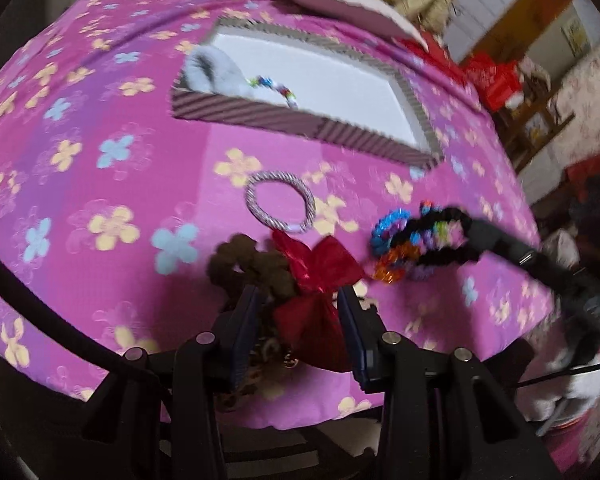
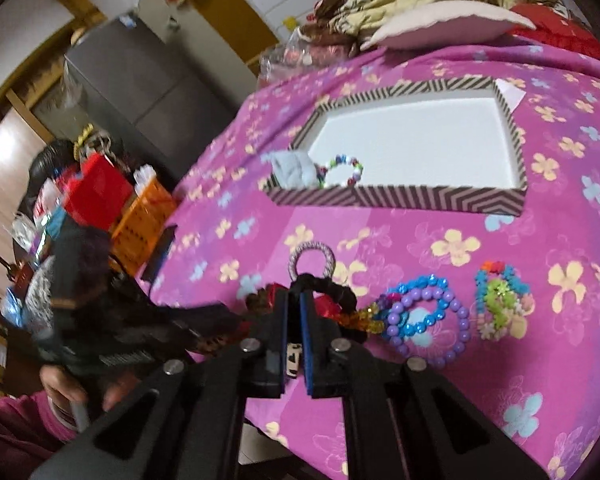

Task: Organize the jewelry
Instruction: 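Grasp the red bow hair clip with the left tool, then grasp the rainbow beaded bracelet with the right tool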

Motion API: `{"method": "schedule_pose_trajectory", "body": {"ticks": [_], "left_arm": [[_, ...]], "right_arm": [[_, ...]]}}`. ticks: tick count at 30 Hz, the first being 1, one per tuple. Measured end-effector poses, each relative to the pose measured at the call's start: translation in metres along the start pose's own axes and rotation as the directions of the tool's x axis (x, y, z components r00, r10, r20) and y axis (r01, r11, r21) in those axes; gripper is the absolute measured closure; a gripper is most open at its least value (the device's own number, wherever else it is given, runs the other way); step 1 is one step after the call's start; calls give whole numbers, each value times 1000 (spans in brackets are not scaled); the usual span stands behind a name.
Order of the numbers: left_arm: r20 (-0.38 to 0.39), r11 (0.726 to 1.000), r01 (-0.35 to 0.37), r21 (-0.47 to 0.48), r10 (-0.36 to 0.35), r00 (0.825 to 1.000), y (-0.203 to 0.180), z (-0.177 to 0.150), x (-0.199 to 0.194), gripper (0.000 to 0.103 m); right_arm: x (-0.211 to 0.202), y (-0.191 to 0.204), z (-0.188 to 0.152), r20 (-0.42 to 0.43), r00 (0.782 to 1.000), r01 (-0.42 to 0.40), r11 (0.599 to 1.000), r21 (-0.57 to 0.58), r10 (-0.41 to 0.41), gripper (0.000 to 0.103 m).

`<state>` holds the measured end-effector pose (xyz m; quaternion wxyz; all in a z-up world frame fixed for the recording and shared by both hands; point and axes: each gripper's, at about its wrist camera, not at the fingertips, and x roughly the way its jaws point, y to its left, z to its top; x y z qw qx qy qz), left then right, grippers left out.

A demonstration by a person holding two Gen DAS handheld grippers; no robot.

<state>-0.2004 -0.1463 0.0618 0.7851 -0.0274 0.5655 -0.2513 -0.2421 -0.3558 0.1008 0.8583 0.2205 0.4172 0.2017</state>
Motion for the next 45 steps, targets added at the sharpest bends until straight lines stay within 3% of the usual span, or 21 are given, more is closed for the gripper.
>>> {"method": "schedule_pose_trajectory", "body": {"ticks": [5,6,11,14,16,18,25,28,33,36,41,45], "left_arm": [[-45,999,-16,37,18,999,-10,-3,21,91],[-42,999,-16,34,18,999,-9,-3,23,100],[-17,999,0,50,1,1000,-8,1,19,103],[21,997,-10,70,8,1000,-7,3,8,103],[48,998,-12,62,9,999,-4,5,1,103],[75,999,-5,44,1,997,2,10,-10,103],[176,1000,-16,4,15,984,19,25,-43,103],[194,1000,-21,-4,21,981,22,27,-50,103],[185,1000,-10,-12,12,983,24,25,-46,103],[176,1000,1,-20,3,984,24,24,-41,103],[169,1000,-3,-22,6,986,25,23,-40,103],[169,999,1,-34,5,986,28,24,-40,103]], "right_arm": [[-14,2,5,47,997,-55,998,16,54,97],[-17,3,7,59,996,-67,998,18,66,97],[-19,6,10,58,998,-19,1000,-9,19,97],[-8,14,1,-22,999,27,996,-82,-29,97],[3,15,-9,-59,993,98,988,-116,-105,88],[11,8,-17,-93,988,112,988,-111,-122,74],[36,4,-37,-160,977,124,984,-132,-144,74],[42,3,-34,-147,967,186,972,-144,-207,74],[54,-17,-16,-147,966,206,978,-47,-210,74],[72,-24,-10,-191,950,248,969,-24,-248,74],[91,-33,-4,-205,945,263,965,3,-257,74],[94,-34,-3,-212,940,268,963,-23,-266,89]]}}
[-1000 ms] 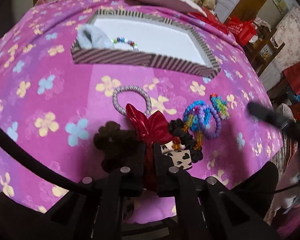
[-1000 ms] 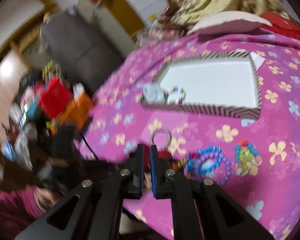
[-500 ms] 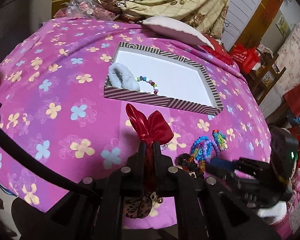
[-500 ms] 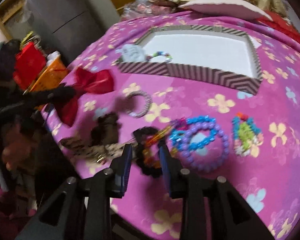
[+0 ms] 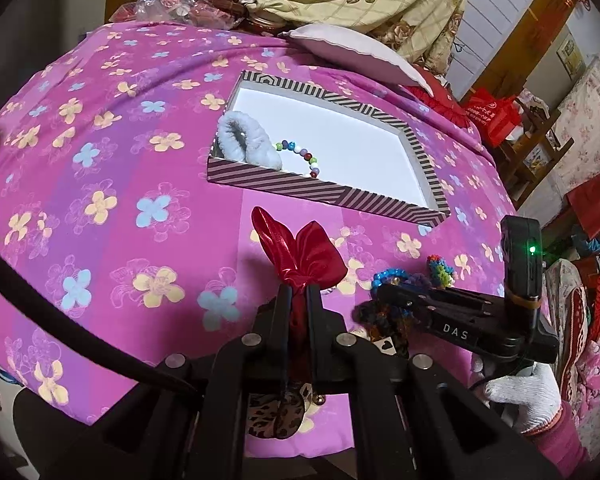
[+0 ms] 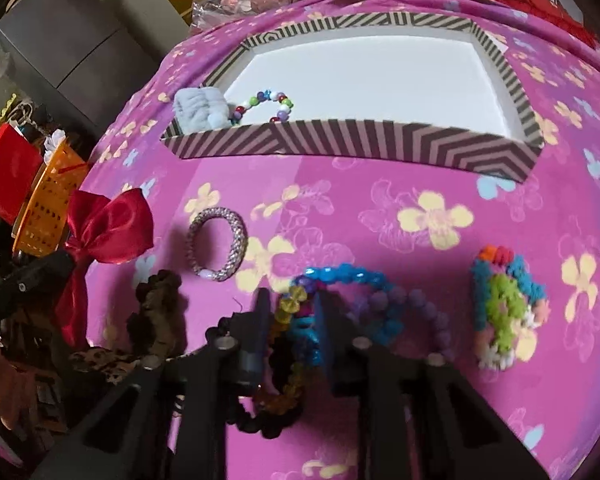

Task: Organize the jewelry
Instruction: 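Grasp the rainbow beaded bracelet with the right tool, then carry the rainbow bracelet in the right tool and red bow in the left to the tray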

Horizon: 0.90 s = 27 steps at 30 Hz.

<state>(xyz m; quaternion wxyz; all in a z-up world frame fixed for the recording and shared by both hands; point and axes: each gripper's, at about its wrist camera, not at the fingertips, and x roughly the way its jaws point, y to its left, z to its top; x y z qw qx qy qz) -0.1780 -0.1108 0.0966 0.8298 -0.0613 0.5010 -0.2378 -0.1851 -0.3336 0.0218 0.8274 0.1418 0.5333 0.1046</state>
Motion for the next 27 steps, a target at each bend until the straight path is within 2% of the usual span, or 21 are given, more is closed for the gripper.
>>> {"method": "schedule_pose_trajectory", "body": {"ticks": [3,7,14,20,27], "left_arm": [[3,1000,1,-2,-1,1000,1,0,-1,103],[9,1000,3,-4,-3,1000,2,3,-5,103],[52,1000,16,0,-16,999,-6,16,-15,103],[71,1000,6,22,-7,997,-13,34,-16,103],[91,999,-14,37,10,996,-15,67,1,103]], "right_arm": [[-11,1,0,27,999,-34,999,-12,34,94],[-57,6,5,141,984,-112,994,-14,112,94],[-107,18,26,244,961,-113,991,-73,128,94],[-115,13,49,271,957,-91,994,-67,106,94],[-96,2,81,262,962,-64,997,-41,72,94]]}}
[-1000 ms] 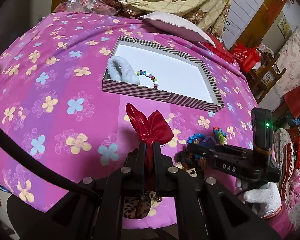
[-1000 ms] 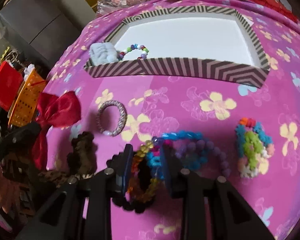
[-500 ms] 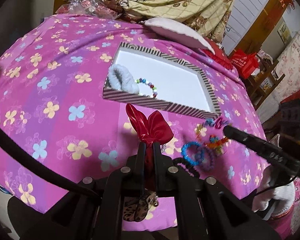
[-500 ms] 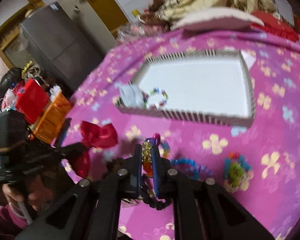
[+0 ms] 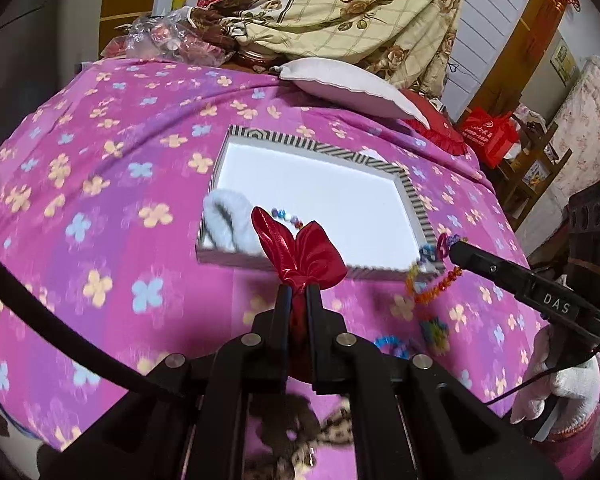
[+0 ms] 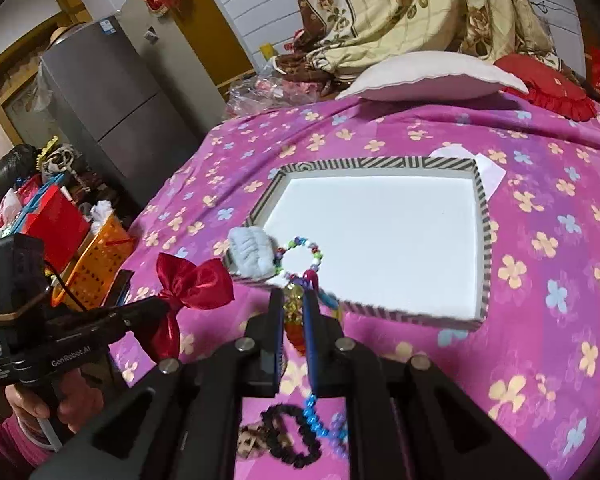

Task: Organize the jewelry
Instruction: 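Carry the rainbow bracelet in the right tool and red bow in the left to the tray, then open the right tool to drop the rainbow bracelet in the tray while the left releases the red bow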

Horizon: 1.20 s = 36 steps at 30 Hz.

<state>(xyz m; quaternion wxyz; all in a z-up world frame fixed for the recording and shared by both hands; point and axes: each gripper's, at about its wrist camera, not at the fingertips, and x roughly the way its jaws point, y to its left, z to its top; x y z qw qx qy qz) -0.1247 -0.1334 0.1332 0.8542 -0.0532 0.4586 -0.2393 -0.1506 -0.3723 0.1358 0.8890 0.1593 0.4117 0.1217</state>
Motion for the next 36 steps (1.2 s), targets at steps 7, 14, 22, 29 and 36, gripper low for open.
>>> {"method": "schedule_pose_trajectory", "body": {"ticks": [7,14,22,29,36], "left_arm": [[-15,1000,3,-6,-3,1000,11,46,43,103],[-46,1000,-7,-19,6,999,27,86,96,103],[-108,994,-107,-5,105,989,47,107,157,103],[-134,989,-148,-1,146,980,60,105,180,103],[-125,987,-159,-10,156,980,64,106,179,103]], "right_arm": [[44,-14,32,-36,999,11,1000,28,-10,94],[101,-27,65,-71,997,41,998,49,-38,94],[167,-35,88,-152,983,113,993,45,-105,94],[209,-33,91,-201,977,90,994,65,-75,94],[198,-40,90,-171,985,34,991,131,-11,81]]}}
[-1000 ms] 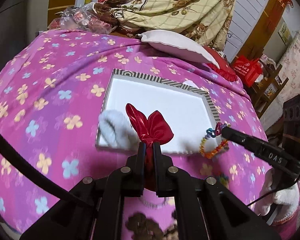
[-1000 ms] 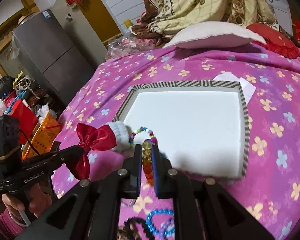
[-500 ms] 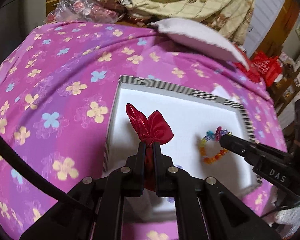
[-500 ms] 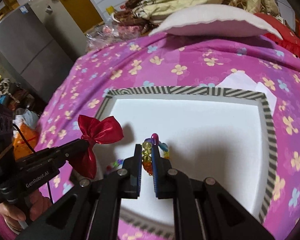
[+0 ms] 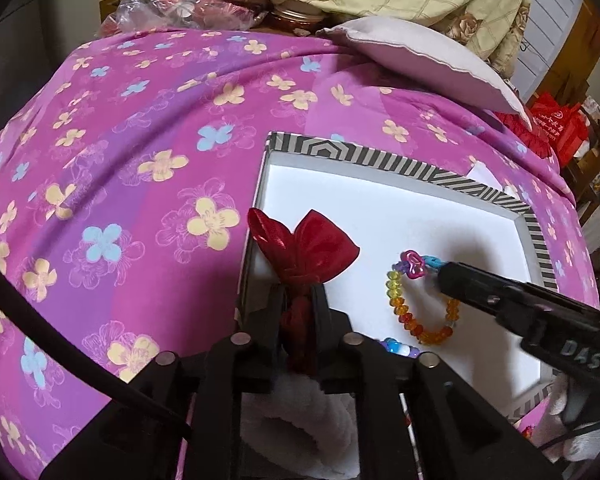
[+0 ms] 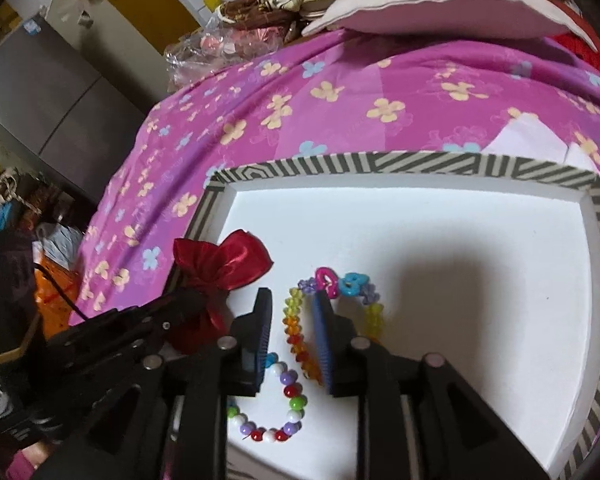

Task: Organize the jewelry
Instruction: 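Open the right tool to drop the rainbow bracelet in the tray while the left releases the red bow, then move both tools back over the remaining jewelry on the bedspread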

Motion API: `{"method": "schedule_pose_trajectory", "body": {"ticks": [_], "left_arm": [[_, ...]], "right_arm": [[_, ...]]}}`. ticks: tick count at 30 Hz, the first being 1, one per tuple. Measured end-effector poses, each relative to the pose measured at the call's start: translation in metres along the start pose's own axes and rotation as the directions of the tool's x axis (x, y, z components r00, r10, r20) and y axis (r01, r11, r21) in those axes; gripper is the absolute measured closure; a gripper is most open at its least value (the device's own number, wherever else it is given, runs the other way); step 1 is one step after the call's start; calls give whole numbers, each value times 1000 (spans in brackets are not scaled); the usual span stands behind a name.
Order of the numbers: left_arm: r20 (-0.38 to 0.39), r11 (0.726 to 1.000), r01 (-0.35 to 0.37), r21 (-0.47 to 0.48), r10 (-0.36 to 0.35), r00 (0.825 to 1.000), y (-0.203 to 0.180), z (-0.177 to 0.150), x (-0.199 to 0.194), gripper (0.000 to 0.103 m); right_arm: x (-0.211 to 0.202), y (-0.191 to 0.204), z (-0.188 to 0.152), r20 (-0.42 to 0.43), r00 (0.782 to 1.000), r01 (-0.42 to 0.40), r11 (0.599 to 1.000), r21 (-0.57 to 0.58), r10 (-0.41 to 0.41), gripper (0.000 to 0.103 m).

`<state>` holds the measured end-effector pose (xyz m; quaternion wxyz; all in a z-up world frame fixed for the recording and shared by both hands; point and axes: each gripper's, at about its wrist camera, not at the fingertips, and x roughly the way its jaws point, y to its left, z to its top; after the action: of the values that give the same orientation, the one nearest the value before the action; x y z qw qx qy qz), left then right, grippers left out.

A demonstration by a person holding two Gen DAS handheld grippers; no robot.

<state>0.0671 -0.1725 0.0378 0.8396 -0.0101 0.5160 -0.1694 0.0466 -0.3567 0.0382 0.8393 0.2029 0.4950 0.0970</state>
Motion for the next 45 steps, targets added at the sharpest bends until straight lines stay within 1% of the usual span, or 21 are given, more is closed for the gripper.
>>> {"method": "schedule_pose_trajectory", "body": {"ticks": [3,5,6,7,9,10,15,20,22,24,25,28,32,37,42,45], "left_arm": [[-4,1000,6,-11,-6,1000,1,-3,-4,103],[4,1000,5,-7,-5,1000,-1,-5,-10,103],[11,1000,2,-2,-2,1000,-2,-7,-14,101],[18,1000,0,4,0,1000,-4,-9,-19,97],[32,1000,-3,12,3,999,-8,-13,-30,94],[38,1000,-4,14,4,999,-8,-15,-36,92],[65,999,-27,31,25,998,-14,-28,-67,90],[88,997,-52,48,48,995,-19,-49,-96,90],[95,997,-59,52,54,994,-20,-57,-104,90],[100,997,-59,52,54,994,-22,-67,-113,90],[103,997,-62,55,56,993,-24,-72,-116,90],[115,995,-78,63,71,991,-27,-86,-125,90],[110,996,-73,57,67,992,-28,-106,-135,90],[128,994,-96,53,88,988,-30,-126,-145,90],[131,993,-106,59,97,987,-31,-145,-152,90],[121,994,-91,58,84,989,-31,-152,-156,90]], "right_arm": [[-14,-1,-3,5,1000,-8,1000,4,8,81],[-28,1,-5,14,1000,-17,1000,-3,17,81],[-39,4,-8,28,999,-21,1000,-12,21,80],[-47,5,-10,39,999,-21,1000,-14,22,79],[-68,8,-17,66,997,-28,1000,-12,28,71],[-76,9,-20,72,997,-32,999,-13,33,70],[-113,13,-45,99,995,-25,999,-31,28,66],[-139,9,-73,117,993,-26,999,-24,29,64],[-149,7,-87,124,992,-24,999,-23,27,60],[-157,7,-100,129,992,-10,1000,-26,14,53],[-162,6,-107,133,991,-4,1000,-28,7,52],[-169,3,-126,137,991,9,1000,-26,-5,51],[-177,-1,-149,143,989,43,999,-26,-38,50],[-184,-6,-176,151,988,35,999,-14,-33,50],[-187,-7,-198,155,987,44,999,-9,-42,49],[-186,-6,-208,150,987,56,998,-22,-52,48]]}}
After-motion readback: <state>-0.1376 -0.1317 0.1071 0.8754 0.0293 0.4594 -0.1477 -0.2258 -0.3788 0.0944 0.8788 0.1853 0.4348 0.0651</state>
